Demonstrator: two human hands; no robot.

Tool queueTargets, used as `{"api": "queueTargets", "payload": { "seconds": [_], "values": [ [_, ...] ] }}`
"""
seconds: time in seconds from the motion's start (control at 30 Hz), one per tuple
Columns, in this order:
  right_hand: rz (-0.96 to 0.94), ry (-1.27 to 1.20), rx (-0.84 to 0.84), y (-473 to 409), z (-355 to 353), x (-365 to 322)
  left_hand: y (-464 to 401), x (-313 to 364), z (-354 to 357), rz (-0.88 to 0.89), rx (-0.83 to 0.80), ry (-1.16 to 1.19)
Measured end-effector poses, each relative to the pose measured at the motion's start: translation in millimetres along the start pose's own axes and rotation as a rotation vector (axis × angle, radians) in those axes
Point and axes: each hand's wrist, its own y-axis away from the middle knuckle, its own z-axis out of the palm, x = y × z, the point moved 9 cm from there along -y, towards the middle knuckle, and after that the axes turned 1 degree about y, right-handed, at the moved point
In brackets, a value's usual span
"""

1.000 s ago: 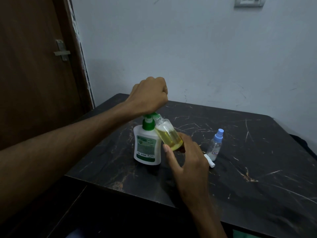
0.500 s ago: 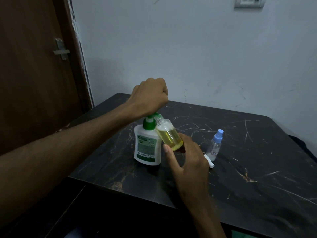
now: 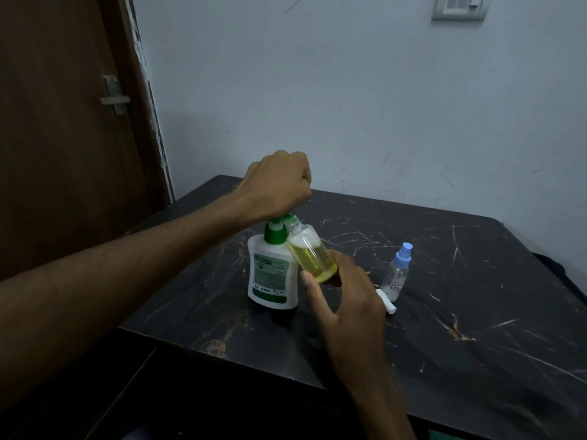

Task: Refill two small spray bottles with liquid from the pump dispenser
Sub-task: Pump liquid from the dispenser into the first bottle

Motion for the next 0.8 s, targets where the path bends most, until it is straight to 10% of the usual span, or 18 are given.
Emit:
{"api": "queueTargets", "payload": {
  "seconds": [0.8],
  "values": [
    [0.009,0.017,-0.011,0,0,1,-2,0,-5,-0.001,0.015,0.015]
  ]
}}
